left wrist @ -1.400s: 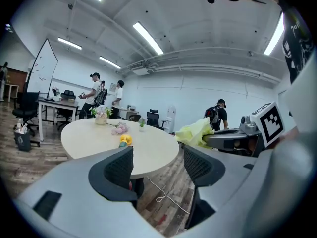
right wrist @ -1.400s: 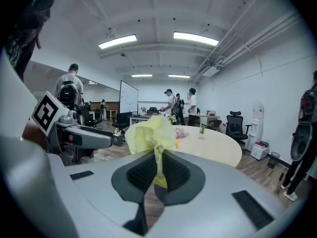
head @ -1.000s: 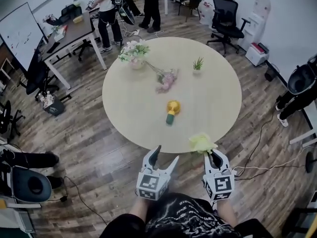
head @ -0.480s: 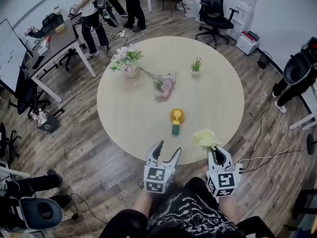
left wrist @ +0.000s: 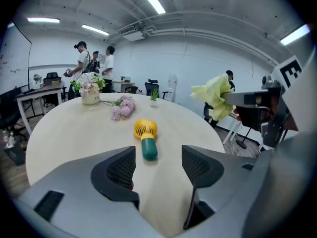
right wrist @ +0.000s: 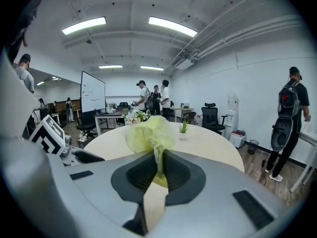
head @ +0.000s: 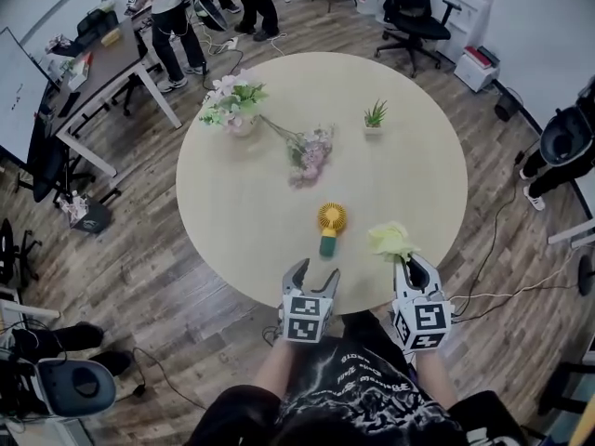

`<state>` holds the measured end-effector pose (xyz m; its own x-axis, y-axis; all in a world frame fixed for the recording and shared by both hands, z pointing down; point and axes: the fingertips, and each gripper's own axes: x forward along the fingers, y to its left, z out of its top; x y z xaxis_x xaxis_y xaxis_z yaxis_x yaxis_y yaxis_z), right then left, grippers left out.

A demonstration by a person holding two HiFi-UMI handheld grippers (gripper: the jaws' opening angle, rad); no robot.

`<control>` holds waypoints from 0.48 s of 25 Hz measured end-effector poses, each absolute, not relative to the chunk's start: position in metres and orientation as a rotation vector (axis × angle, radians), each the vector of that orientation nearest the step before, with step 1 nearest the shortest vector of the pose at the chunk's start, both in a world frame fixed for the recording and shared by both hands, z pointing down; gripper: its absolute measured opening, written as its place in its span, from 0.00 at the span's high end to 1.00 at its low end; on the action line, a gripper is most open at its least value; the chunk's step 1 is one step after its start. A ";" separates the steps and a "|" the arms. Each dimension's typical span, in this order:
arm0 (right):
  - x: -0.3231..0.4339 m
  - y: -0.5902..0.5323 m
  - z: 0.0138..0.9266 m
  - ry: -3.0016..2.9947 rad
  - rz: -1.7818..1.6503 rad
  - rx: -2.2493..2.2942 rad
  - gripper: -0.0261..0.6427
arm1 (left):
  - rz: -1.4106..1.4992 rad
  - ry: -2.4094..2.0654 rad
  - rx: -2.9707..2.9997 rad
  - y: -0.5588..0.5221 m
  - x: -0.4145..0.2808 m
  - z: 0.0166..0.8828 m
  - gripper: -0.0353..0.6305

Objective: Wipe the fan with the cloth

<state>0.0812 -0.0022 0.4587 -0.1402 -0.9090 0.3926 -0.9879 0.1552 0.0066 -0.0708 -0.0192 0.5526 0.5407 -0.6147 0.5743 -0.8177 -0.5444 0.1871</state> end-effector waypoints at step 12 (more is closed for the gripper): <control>0.101 -0.115 0.486 -2.222 0.371 1.545 0.89 | 0.742 -1.265 2.042 -0.056 -0.050 0.616 0.48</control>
